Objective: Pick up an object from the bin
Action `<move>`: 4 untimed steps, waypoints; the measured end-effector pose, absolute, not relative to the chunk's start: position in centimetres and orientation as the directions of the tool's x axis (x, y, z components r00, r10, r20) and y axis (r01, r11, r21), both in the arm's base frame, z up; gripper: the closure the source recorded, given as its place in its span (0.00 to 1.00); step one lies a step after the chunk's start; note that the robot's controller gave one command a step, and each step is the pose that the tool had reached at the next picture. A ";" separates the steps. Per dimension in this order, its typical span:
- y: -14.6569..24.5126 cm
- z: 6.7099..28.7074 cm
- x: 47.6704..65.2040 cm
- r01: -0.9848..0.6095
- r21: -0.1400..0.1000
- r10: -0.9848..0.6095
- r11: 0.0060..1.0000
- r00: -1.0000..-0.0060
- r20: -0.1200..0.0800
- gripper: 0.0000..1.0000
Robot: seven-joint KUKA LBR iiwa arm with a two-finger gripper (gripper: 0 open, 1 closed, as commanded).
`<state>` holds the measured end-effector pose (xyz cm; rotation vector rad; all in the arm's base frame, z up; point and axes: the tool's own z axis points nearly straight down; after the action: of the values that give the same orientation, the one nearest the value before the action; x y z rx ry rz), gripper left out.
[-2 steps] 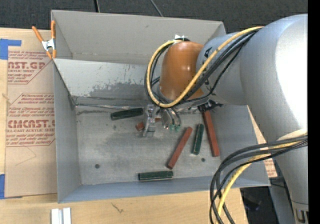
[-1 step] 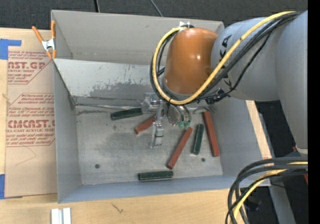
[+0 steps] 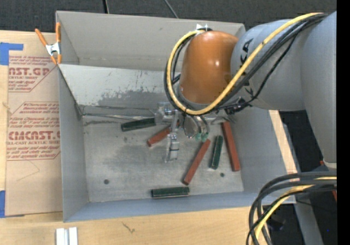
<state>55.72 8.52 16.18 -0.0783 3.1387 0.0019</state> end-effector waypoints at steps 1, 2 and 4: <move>7.3 11.6 56.4 0.016 0.002 0.016 1.000 -1.000 -0.007 0.00; 5.9 9.7 58.8 -0.006 0.000 -0.006 1.000 -1.000 0.003 0.00; 7.1 7.7 57.7 0.086 0.001 0.086 0.996 -0.996 -0.001 1.00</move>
Offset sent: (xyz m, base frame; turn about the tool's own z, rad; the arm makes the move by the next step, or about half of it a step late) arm 0.0364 -0.0297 -0.0609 0.0394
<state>57.73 7.14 7.68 0.1353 3.1379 0.0021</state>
